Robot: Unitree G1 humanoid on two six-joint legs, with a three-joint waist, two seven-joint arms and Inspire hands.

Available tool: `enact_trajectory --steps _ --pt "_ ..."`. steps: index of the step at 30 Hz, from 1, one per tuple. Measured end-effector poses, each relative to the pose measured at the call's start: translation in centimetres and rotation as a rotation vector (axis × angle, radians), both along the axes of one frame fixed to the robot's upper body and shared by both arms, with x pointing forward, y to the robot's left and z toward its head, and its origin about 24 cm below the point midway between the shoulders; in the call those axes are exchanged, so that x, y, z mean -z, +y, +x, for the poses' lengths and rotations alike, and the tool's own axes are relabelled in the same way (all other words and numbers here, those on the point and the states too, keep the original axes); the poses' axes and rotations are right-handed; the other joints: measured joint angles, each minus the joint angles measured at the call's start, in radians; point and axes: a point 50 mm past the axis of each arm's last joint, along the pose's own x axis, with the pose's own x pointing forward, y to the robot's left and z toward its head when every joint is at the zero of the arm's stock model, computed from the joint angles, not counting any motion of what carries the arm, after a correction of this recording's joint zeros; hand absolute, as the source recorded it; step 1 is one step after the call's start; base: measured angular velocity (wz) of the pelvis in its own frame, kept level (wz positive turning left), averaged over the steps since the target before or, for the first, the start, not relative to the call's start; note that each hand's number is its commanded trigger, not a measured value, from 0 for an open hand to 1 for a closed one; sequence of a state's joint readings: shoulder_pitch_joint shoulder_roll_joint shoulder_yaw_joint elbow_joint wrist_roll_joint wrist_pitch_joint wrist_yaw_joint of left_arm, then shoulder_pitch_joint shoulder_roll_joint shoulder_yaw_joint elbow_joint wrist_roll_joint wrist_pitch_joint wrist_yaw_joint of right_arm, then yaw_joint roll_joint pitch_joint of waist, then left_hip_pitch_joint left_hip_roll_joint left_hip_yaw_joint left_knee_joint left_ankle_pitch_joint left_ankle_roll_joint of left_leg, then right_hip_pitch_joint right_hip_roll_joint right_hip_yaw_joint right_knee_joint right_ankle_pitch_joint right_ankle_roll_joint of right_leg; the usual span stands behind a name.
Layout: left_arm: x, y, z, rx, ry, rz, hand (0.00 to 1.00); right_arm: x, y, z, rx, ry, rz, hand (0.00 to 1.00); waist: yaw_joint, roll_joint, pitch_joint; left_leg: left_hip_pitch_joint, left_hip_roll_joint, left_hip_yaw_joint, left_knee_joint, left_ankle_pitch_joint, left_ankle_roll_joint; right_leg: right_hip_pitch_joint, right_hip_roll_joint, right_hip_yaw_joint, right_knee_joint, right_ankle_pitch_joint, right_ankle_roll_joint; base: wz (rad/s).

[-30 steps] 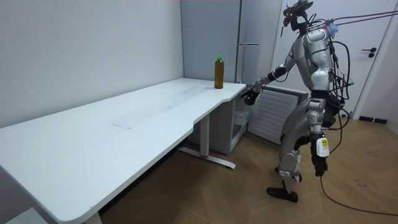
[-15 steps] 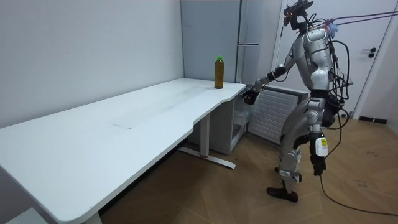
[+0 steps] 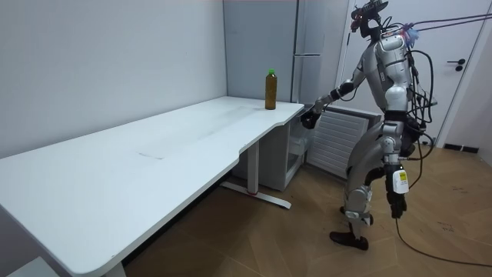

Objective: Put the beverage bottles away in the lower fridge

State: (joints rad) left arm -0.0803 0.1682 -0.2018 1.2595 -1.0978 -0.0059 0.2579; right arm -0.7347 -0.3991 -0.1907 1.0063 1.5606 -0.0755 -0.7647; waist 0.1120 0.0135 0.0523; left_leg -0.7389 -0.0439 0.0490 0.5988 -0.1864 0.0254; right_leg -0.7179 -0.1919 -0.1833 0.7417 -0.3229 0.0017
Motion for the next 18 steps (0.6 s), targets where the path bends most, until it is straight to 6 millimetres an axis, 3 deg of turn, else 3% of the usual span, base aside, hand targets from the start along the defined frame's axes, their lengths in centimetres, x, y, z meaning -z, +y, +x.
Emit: enact_trajectory --steps 7,9,18 --pt "0.0 0.02 0.0 -0.001 0.0 0.0 0.0 -0.25 -0.29 -0.08 0.001 0.022 -0.037 1.0 0.0 0.0 -0.0003 -0.001 0.0 0.003 0.001 0.0 0.0 -0.004 0.0 0.004 0.001 0.0 0.0 0.0" --pt "0.01 0.03 -0.04 -0.002 0.002 0.001 0.0 -0.25 -0.29 -0.09 0.001 0.022 -0.037 0.0 0.0 0.0 -0.0004 -0.001 -0.001 0.003 0.002 0.0 0.0 -0.004 0.0 0.004 0.002 0.0 0.0 0.0" --pt "0.06 0.07 -0.22 -0.001 0.01 0.002 0.0 0.13 -0.35 -0.22 0.003 0.024 -0.03 0.0 0.002 0.004 -0.0027 0.001 0.001 0.004 0.004 0.001 0.001 -0.001 0.001 0.005 0.003 0.001 -0.001 0.0"
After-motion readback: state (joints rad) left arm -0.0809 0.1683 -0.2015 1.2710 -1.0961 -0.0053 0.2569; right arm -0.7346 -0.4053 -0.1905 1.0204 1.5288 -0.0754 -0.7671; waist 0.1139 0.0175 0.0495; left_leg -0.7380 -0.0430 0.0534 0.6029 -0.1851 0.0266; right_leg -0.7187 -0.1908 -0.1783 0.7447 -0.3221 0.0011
